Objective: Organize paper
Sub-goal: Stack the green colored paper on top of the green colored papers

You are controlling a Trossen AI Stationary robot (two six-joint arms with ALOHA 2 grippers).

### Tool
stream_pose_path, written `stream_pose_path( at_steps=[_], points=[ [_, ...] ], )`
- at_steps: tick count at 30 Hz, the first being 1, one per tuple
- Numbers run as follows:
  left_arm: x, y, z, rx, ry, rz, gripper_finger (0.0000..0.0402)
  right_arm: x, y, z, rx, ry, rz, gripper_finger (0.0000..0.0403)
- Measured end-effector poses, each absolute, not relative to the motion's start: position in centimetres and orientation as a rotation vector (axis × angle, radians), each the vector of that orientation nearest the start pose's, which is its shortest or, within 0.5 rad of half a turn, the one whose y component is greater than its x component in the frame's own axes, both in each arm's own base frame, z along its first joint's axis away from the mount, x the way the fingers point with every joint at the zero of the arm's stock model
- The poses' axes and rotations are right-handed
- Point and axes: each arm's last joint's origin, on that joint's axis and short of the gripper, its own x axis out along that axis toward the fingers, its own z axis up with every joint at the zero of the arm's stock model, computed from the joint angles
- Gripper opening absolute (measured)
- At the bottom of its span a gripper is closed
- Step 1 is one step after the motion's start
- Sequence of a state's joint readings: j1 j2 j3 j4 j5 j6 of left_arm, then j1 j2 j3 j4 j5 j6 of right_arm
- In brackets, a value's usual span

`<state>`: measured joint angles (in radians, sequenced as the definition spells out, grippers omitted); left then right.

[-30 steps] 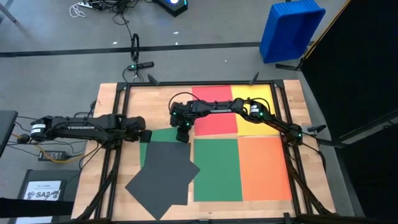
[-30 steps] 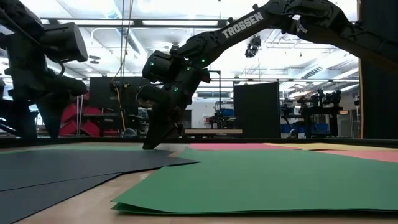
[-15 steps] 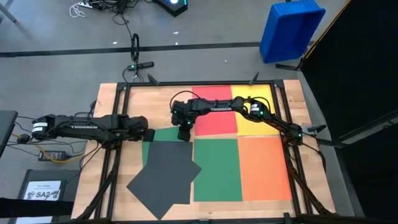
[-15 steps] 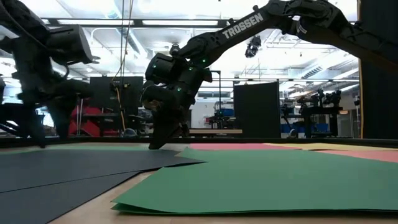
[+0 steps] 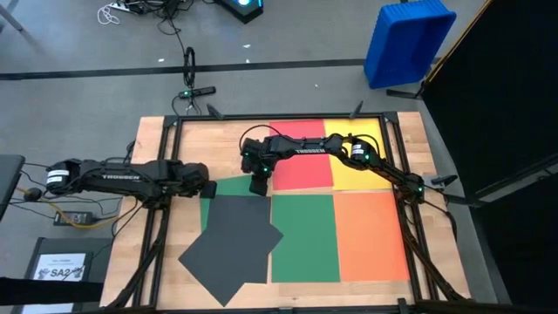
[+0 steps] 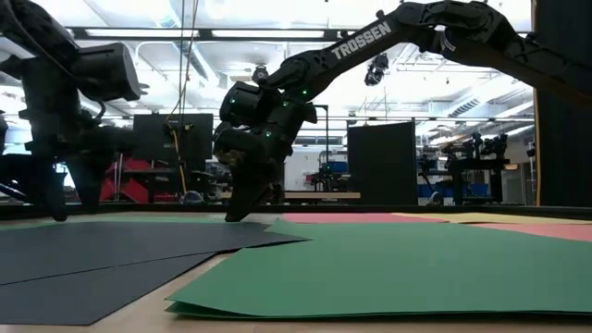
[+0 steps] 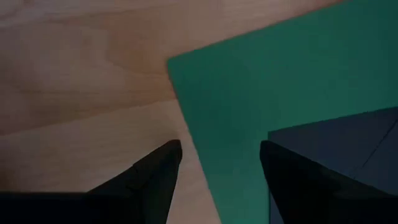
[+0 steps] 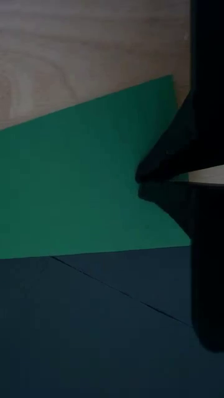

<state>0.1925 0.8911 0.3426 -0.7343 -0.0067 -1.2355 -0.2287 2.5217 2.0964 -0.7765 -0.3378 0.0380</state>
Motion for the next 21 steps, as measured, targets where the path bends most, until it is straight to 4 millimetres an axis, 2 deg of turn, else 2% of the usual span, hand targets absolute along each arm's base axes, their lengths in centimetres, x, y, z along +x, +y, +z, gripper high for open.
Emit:
stream_pose_path(
  at_steps=[8,21],
  points=[
    [12.8,2.5,13.3,-1.159,1.062,0.929,0.0213,50.7,-10.8,12.2,0.369,1.143,0.072,0.0000],
    [14.5,2.8,14.6,-1.121,0.952,0.787,0.0213,50.8,-10.8,12.2,0.369,1.136,0.074,0.0000]
  ],
)
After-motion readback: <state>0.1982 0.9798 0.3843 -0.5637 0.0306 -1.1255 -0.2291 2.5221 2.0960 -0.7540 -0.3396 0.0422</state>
